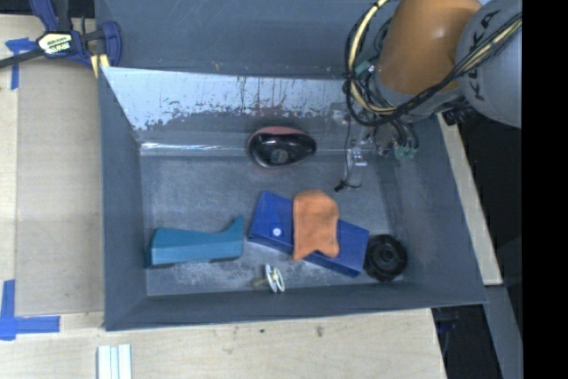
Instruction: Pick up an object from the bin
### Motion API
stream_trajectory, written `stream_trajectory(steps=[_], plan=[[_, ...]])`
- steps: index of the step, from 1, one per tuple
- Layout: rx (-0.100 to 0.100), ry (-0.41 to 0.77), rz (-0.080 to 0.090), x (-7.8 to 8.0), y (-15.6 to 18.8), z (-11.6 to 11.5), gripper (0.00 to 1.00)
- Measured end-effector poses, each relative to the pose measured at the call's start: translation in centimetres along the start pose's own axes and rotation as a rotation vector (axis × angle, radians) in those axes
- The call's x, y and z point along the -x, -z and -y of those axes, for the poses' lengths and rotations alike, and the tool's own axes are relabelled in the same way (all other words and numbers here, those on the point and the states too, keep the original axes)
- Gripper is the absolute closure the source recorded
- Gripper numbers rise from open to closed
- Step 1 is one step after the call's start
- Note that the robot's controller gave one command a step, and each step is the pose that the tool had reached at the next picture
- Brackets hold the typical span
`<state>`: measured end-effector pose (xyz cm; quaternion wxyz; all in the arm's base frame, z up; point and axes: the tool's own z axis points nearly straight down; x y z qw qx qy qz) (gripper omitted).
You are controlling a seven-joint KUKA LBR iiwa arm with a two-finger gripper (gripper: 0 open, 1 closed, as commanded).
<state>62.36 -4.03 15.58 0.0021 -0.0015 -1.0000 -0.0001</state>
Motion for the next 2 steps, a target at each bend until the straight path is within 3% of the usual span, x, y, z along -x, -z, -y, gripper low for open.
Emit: stream_trajectory(steps=[1, 2], plan=[[-0.001, 0.001, 0.008, 0.1, 0.5, 0.0, 0.0], [-0.002, 0.056, 0.016, 0.2, -4.9, -3.2, 0.0]])
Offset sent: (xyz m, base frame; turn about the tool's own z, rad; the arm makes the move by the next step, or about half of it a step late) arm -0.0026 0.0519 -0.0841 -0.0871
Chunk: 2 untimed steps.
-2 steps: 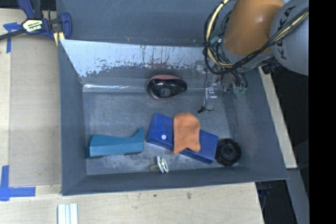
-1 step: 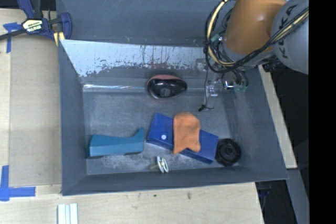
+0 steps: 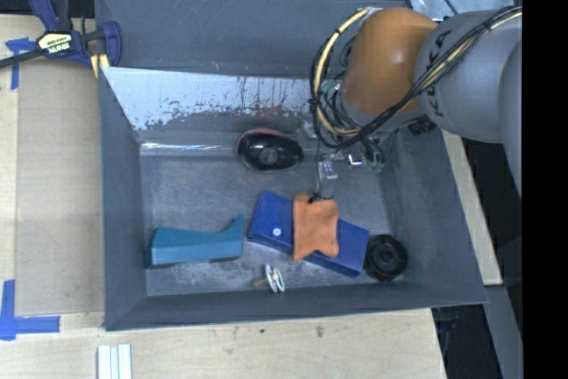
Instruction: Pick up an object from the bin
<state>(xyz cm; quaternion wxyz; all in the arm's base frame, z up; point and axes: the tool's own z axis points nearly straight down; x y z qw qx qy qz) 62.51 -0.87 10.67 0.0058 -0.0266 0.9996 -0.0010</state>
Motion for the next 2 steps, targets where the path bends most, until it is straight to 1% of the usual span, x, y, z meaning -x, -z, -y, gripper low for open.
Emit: stream_trajectory(steps=[1, 2], plan=[[0.007, 0.239, -0.006, -0.9, -2.7, -0.4, 0.0], [0.002, 0.379, 0.005, -4.4, -2.9, 1.4, 0.0]])
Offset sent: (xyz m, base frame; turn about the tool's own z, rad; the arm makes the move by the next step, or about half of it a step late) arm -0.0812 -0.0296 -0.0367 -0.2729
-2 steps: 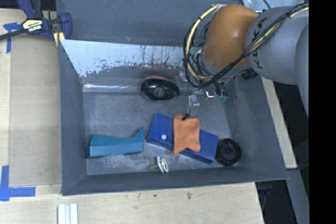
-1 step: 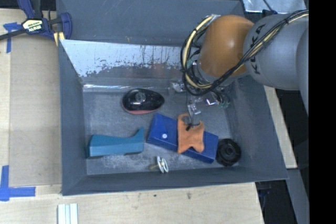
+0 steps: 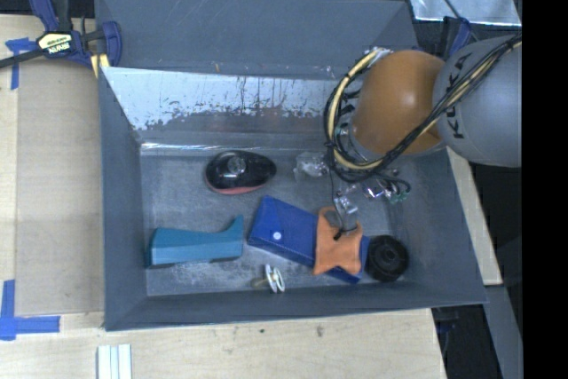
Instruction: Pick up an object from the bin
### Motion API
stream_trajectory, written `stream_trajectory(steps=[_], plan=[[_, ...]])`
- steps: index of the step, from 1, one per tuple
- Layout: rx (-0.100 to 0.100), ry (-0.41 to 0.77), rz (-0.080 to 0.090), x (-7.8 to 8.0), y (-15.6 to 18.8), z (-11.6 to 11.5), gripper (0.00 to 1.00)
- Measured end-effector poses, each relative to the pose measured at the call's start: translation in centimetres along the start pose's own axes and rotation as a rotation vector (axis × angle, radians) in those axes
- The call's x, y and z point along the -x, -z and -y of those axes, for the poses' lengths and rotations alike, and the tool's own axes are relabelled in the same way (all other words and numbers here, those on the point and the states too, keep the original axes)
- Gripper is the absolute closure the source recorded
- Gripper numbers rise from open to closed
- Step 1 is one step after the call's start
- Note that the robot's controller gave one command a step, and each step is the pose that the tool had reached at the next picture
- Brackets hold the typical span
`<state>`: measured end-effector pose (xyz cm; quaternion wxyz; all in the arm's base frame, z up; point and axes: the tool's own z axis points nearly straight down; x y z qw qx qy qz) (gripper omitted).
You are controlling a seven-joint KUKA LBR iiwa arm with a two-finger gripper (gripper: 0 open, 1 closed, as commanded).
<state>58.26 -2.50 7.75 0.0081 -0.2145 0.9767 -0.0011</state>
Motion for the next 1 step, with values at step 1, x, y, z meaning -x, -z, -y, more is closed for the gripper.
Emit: stream_trajectory(steps=[1], plan=[[0.002, -0.103, -0.008, -0.54, -0.1, 0.81, 0.0]])
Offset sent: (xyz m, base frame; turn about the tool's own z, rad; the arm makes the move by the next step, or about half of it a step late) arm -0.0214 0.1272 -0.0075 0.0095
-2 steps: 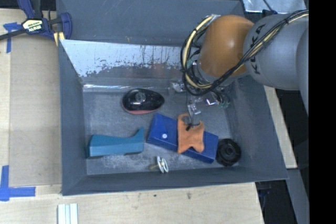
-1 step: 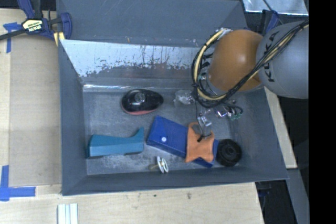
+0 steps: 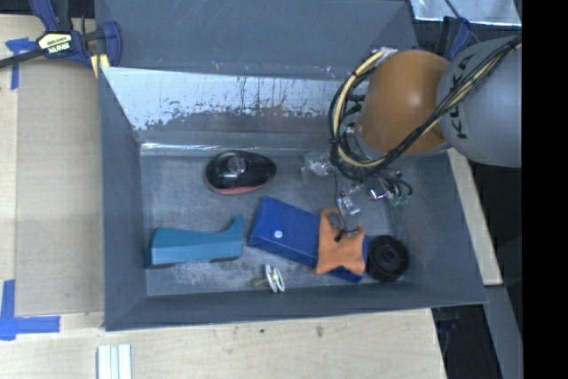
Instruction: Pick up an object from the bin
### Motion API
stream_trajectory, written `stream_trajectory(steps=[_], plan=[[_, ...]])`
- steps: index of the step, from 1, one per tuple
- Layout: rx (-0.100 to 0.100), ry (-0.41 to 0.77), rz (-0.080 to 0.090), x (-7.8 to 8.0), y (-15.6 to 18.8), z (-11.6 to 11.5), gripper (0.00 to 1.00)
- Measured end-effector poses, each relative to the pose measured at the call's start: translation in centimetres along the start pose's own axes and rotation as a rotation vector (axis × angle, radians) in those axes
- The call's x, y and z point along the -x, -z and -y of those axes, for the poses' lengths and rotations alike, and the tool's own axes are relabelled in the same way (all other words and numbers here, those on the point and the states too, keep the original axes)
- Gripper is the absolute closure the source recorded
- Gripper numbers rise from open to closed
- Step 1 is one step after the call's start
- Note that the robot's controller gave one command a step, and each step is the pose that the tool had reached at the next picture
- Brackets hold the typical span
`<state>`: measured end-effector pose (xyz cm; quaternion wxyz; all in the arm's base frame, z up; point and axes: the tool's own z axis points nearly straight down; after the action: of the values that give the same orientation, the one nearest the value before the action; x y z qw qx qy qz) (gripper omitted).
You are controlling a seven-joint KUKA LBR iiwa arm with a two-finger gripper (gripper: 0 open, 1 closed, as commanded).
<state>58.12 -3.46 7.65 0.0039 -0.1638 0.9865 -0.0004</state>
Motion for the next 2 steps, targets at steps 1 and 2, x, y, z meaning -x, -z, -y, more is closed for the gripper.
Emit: stream_trajectory(steps=[1, 2], plan=[[-0.007, 0.15, -0.002, 1.0, -0.1, -4.5, 0.0], [0.005, 0.19, 0.003, 2.1, 0.0, -2.6, 0.0]])
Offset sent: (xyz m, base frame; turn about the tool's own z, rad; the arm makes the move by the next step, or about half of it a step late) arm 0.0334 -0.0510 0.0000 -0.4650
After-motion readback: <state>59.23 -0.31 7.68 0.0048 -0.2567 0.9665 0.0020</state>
